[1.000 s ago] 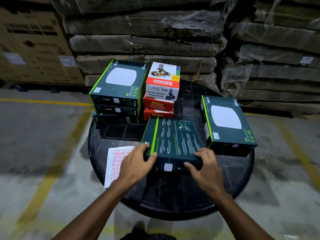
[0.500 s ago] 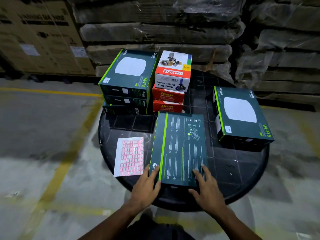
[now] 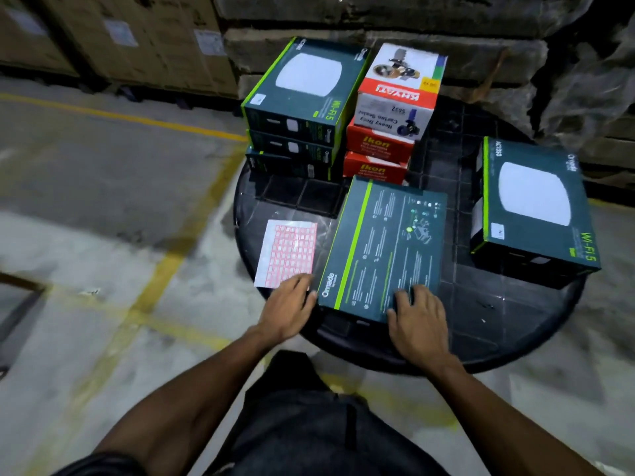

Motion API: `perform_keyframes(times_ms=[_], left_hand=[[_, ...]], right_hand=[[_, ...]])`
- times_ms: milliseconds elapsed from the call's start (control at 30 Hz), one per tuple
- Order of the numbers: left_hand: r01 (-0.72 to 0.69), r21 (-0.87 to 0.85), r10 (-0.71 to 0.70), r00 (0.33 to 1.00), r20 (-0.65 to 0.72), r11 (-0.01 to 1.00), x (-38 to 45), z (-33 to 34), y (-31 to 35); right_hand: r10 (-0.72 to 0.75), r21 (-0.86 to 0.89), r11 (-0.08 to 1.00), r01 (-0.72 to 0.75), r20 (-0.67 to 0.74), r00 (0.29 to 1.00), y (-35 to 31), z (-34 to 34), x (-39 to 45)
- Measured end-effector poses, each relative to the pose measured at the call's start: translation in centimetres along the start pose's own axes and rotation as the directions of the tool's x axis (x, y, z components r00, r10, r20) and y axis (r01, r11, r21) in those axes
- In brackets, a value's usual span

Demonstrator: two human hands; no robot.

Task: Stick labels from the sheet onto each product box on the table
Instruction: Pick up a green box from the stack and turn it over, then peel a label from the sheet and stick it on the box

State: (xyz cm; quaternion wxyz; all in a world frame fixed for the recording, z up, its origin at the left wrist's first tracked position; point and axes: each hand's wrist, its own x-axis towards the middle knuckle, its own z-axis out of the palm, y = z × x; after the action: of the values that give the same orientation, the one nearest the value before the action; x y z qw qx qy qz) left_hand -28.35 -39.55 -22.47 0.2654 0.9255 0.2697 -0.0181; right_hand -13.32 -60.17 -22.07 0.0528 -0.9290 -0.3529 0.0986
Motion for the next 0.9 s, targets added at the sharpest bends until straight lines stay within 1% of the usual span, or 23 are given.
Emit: perform_keyframes(times_ms=[133,233,367,433,500,633,767,833,900], left_hand=[[0.096,0.02,-0.095,0.995,-0.037,0.995,1.2,-1.7,-2.4],[0.151,0.052,-0.148,0.988,-0.048,0.987,3.3,-3.1,-4.8],[0.16,0.121,-0.159,0.987,-0.019,0.98,7.0,-4.8,-8.4],[0.132,0.158,-0.134,0.991,0.001,0.978,8.8,-5.7,-9.8],[0.075,0.196,-0.081,0.996,0.022,0.978,10.4,-6.4,-10.9],[-0.026,0.287,-0.001,0.996,0.093,0.957,12.8,-7.1,-13.1],[-0.142,0.33,0.076,0.976,0.203,0.933,13.9,-7.5,-14.9],[-0.184,0.347,0.108,0.967,0.229,0.92,14.2,-7.6,-15.6],[-0.194,0.338,0.116,0.964,0.238,0.921,14.3,-7.6,-15.9]], right_hand=[[-0.142,0.042,0.989,0.141,0.029,0.989,-2.9,-0.8,2.2],[-0.232,0.061,0.971,0.231,0.011,0.973,-5.6,-0.9,4.6],[-0.268,0.081,0.961,0.265,0.023,0.963,-10.2,-1.3,8.6],[-0.272,0.11,0.958,0.266,0.039,0.962,-12.5,-1.5,10.7],[-0.266,0.138,0.957,0.254,0.073,0.961,-14.7,-1.5,12.9],[-0.186,0.222,0.963,0.154,0.13,0.974,-18.1,-0.9,16.6],[-0.133,0.255,0.963,0.086,0.174,0.976,-20.4,0.2,18.7],[-0.116,0.267,0.962,0.06,0.2,0.973,-21.3,0.9,19.4],[-0.109,0.274,0.961,0.046,0.22,0.969,-22.0,1.6,20.1]])
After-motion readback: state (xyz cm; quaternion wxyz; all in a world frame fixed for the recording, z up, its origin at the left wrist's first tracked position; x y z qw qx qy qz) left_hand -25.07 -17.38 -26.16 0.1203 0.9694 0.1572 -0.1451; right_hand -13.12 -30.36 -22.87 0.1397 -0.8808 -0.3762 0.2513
